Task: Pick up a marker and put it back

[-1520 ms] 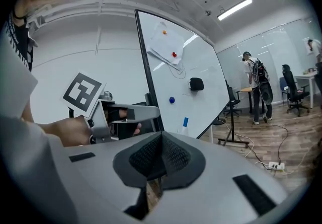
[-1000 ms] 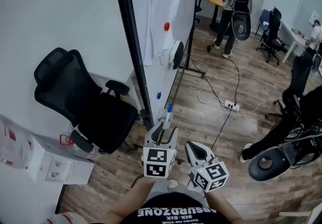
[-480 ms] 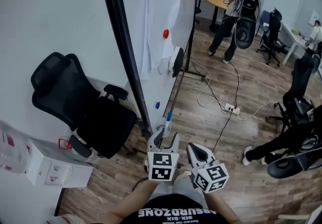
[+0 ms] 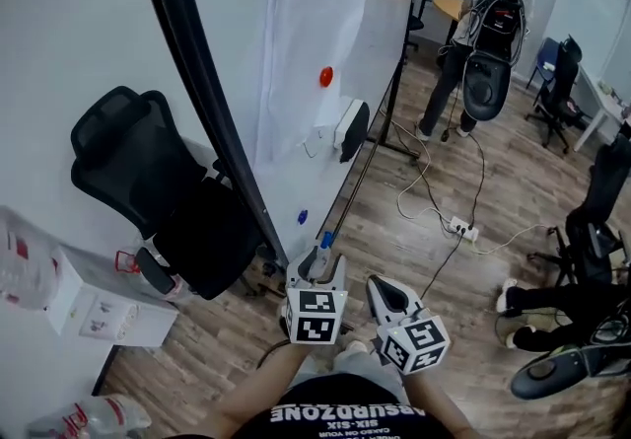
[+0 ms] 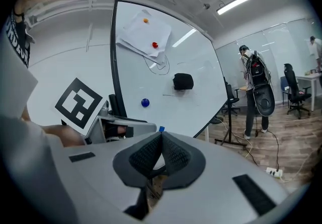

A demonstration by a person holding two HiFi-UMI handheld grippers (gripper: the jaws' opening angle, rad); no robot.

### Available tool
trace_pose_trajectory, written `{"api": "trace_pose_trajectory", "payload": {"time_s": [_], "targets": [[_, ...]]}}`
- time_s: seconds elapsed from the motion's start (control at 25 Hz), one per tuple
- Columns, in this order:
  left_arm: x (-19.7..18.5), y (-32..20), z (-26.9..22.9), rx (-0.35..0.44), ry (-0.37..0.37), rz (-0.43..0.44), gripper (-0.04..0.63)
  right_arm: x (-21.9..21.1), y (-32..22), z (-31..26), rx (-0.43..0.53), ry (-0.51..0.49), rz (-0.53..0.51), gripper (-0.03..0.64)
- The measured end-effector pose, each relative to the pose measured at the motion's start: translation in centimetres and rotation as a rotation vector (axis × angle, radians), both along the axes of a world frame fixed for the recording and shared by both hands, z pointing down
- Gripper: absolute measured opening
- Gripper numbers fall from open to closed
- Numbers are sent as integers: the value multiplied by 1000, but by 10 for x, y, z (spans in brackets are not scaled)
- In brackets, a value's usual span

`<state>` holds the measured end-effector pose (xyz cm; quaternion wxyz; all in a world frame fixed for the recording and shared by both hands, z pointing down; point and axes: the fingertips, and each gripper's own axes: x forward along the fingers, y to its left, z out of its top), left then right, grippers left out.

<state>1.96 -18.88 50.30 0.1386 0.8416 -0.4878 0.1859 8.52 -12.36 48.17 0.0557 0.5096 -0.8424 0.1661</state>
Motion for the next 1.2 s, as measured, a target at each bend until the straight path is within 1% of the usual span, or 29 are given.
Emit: {"api": "trace_pose_trajectory", "payload": {"time_s": [0.16, 0.36, 0.56, 0.88, 1.2], "targets": [[1, -12, 4, -15, -15, -29, 189, 1, -12, 1, 0, -7, -36, -3], [5, -22, 12, -20, -72, -38, 187, 4, -25, 3, -1, -17, -64, -3], [6, -30, 23, -57, -104, -43, 187, 6, -37, 6, -3, -25, -81, -3], [6, -42, 32, -87, -139, -58, 187, 10, -51, 9, -15, -36, -98, -3], [6, -47, 39, -108, -164, -55, 169, 14, -57, 10, -15, -45, -101, -3]]}}
